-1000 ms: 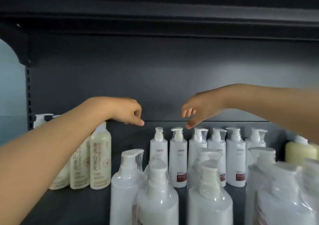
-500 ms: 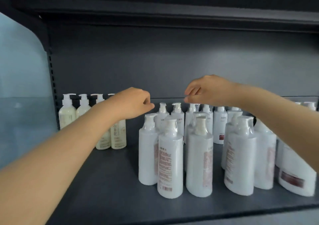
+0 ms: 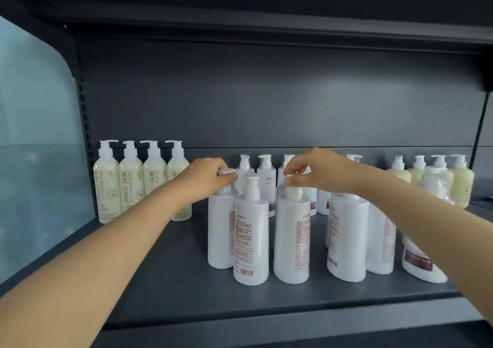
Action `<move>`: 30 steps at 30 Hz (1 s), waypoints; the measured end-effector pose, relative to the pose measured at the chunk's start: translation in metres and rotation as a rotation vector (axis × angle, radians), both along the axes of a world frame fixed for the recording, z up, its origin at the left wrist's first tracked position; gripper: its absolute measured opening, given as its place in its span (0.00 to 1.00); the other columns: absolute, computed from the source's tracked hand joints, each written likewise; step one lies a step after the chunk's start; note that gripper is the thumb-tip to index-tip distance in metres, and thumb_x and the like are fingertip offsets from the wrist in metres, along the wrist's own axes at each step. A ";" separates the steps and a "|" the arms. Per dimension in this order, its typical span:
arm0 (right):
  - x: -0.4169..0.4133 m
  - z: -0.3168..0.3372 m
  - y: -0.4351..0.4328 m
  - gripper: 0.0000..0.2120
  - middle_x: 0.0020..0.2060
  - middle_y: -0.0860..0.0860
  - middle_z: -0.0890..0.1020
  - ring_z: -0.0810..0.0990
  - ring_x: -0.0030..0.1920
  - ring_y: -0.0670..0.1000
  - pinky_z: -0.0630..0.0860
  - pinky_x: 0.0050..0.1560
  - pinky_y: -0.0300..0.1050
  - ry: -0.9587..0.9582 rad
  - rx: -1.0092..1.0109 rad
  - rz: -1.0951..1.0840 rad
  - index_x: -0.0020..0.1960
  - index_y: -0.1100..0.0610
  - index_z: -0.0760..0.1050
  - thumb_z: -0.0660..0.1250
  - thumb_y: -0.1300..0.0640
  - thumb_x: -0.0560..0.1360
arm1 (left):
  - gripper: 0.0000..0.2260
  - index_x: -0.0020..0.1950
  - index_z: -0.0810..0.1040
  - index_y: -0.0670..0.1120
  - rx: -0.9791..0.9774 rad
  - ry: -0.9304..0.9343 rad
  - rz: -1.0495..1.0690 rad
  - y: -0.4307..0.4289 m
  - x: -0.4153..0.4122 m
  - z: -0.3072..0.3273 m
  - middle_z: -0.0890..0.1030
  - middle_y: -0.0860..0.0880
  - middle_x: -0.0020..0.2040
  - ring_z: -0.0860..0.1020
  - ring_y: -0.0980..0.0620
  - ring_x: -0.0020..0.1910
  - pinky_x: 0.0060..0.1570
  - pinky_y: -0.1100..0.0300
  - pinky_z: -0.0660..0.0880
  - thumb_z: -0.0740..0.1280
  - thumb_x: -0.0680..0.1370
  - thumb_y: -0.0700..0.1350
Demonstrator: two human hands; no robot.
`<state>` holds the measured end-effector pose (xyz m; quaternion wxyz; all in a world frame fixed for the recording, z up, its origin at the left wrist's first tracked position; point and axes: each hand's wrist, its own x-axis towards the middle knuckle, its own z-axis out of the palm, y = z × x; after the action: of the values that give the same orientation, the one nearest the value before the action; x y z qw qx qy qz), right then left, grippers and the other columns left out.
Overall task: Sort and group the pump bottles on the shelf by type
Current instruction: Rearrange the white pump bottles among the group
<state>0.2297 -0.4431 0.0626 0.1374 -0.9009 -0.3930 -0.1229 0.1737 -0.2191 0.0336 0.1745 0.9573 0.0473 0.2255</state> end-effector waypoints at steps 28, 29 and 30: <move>0.042 0.113 -0.027 0.13 0.36 0.45 0.80 0.75 0.33 0.36 0.70 0.37 0.29 -0.029 0.390 0.311 0.44 0.54 0.81 0.69 0.45 0.71 | 0.11 0.52 0.80 0.47 0.010 -0.267 0.068 -0.013 0.009 0.095 0.81 0.52 0.50 0.77 0.56 0.45 0.45 0.62 0.72 0.68 0.74 0.51; 0.045 0.118 -0.024 0.13 0.35 0.44 0.79 0.74 0.33 0.37 0.69 0.37 0.30 -0.040 0.405 0.306 0.44 0.54 0.81 0.69 0.45 0.72 | 0.11 0.52 0.81 0.47 0.011 -0.274 0.058 -0.013 0.013 0.099 0.81 0.52 0.50 0.77 0.57 0.44 0.44 0.64 0.72 0.68 0.75 0.51; 0.049 0.124 -0.020 0.13 0.35 0.44 0.79 0.74 0.34 0.39 0.69 0.38 0.32 -0.054 0.424 0.298 0.45 0.55 0.81 0.68 0.45 0.72 | 0.11 0.52 0.81 0.47 0.011 -0.278 0.050 -0.011 0.017 0.102 0.81 0.52 0.49 0.77 0.57 0.44 0.45 0.64 0.73 0.68 0.75 0.51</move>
<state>0.2782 -0.4627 0.1863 0.3294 -0.7804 -0.4904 -0.2049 0.1912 -0.2305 0.1358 0.1686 0.9163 0.0451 0.3604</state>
